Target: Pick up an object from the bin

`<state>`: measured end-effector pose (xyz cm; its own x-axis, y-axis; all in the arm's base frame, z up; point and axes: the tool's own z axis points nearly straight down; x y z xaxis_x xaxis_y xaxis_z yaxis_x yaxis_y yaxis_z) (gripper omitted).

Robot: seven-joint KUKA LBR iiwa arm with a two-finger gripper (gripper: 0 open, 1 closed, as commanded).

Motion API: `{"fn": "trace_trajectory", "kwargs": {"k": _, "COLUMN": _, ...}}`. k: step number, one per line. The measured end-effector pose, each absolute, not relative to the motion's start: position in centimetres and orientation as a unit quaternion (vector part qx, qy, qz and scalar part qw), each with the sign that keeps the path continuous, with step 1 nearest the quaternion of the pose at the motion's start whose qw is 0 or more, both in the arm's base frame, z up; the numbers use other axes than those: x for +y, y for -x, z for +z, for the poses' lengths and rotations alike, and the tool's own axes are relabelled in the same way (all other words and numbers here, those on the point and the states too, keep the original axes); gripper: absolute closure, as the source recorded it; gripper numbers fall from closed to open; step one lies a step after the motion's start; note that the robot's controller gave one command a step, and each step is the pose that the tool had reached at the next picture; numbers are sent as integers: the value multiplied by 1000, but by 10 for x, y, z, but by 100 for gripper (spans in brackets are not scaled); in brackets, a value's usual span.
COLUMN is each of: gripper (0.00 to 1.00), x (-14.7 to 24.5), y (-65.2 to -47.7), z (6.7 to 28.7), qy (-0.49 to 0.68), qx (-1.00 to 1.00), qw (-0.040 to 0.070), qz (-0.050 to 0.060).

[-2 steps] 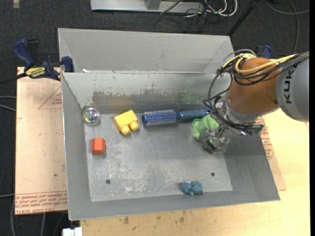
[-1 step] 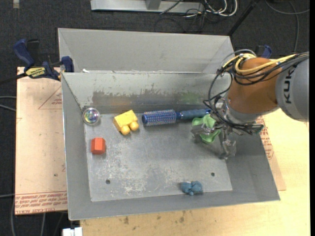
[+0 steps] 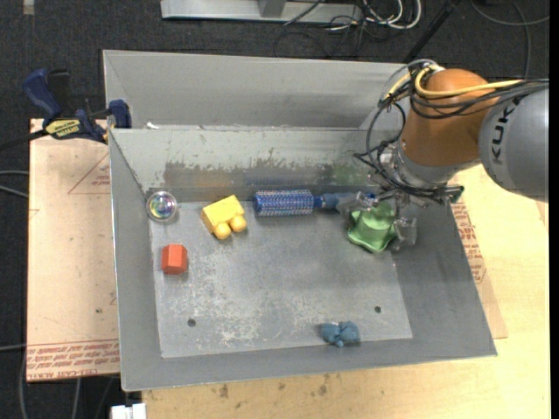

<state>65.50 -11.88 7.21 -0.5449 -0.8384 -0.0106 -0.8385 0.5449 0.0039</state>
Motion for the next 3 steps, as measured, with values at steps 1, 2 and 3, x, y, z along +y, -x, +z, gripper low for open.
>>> {"fn": "trace_trajectory", "kwargs": {"k": 1, "gripper": 100, "x": -120, "y": -655, "z": 73, "qy": 477, "qx": 879, "qw": 4, "qz": 3}}
{"fn": "trace_trajectory", "kwargs": {"k": 2, "gripper": 100, "x": -110, "y": -633, "z": 86, "qy": 564, "qx": 826, "qw": 1, "qz": 1}}
{"fn": "trace_trajectory", "kwargs": {"k": 3, "gripper": 100, "x": -111, "y": -628, "z": 220, "qy": 545, "qx": 839, "qw": 5, "qz": -3}}
